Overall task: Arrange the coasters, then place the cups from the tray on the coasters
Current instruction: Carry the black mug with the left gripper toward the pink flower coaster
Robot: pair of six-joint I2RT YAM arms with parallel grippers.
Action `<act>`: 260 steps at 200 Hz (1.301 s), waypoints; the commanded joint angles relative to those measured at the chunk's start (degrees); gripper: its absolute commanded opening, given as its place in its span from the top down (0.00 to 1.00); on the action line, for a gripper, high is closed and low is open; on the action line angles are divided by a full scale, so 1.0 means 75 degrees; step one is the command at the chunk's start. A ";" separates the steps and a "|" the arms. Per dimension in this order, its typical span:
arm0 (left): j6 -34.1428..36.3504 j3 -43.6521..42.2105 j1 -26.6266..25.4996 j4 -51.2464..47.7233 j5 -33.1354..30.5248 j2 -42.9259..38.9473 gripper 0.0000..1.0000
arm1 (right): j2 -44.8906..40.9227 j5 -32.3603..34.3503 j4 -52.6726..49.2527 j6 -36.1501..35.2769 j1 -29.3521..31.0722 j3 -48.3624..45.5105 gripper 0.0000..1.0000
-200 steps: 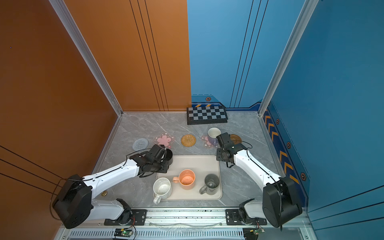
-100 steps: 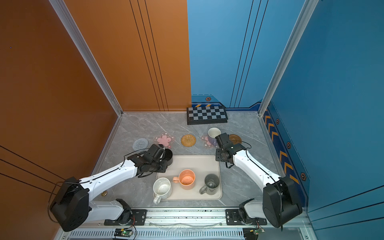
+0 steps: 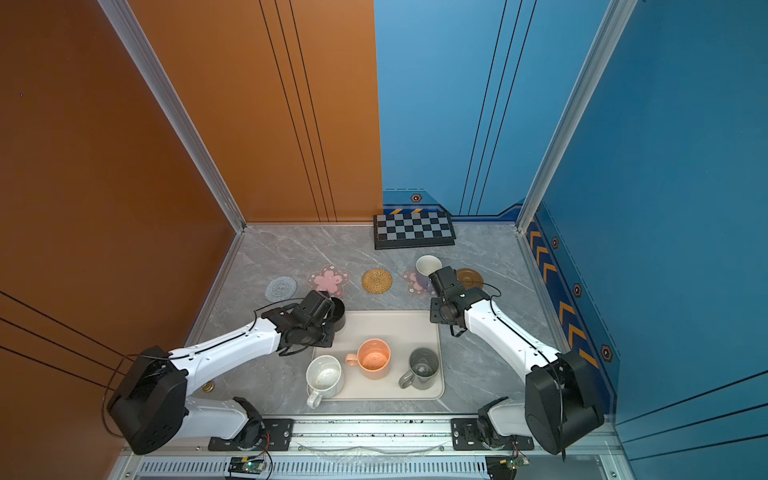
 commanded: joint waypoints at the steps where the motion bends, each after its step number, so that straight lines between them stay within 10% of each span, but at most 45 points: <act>1: 0.0008 0.0190 -0.0062 -0.0163 -0.0263 0.0056 0.84 | 0.0114 0.0264 0.0063 -0.0152 0.0051 0.0123 0.48; 28: 0.0089 0.0171 -0.0108 -0.0175 -0.0229 0.0021 1.00 | 0.0103 0.0261 0.0101 -0.0176 0.0062 0.0106 0.48; 260: 0.0936 0.1852 0.0611 -0.0938 -0.0952 -0.0148 1.00 | -0.1206 0.0326 0.0263 -0.0399 -0.0131 -0.0243 0.47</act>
